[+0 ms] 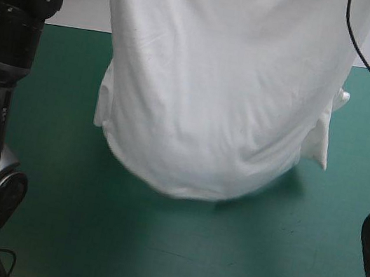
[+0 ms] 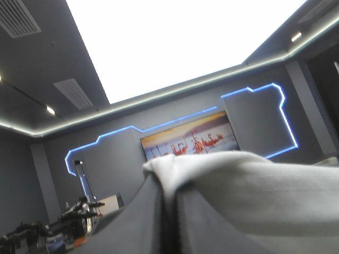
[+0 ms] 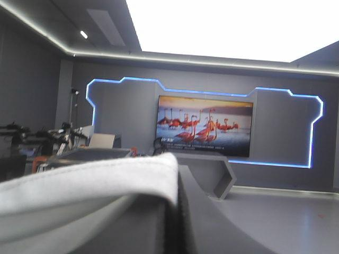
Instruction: Fold the cloth
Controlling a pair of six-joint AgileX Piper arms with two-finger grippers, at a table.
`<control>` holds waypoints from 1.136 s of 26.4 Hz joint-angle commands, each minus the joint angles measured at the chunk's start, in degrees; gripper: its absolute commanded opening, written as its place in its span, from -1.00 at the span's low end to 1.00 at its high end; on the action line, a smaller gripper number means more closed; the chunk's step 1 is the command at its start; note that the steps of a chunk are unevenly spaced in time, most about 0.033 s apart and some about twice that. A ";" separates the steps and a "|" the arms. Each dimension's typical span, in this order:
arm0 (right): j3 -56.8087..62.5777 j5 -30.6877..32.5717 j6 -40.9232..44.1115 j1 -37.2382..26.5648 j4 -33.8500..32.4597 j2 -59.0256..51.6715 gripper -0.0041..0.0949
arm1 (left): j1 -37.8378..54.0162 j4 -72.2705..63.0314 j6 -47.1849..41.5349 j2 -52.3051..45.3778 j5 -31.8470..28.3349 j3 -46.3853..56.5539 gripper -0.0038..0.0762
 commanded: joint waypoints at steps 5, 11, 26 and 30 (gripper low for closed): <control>-9.72 -9.78 -0.05 -5.74 8.20 3.33 -0.94 | 8.53 -6.57 -2.19 4.40 -8.23 -18.68 -0.93; -9.50 -3.79 -5.00 -5.74 9.82 6.11 -0.94 | 12.38 -14.47 -2.19 6.95 -1.01 -18.23 -0.93; 1.02 35.82 -15.99 -5.64 20.71 14.33 -0.94 | 13.34 -7.72 -13.85 14.69 54.99 -18.00 -0.93; 8.07 45.70 -16.14 -5.64 22.86 12.24 -0.94 | 13.34 -6.71 -18.46 14.09 64.01 -15.77 -0.93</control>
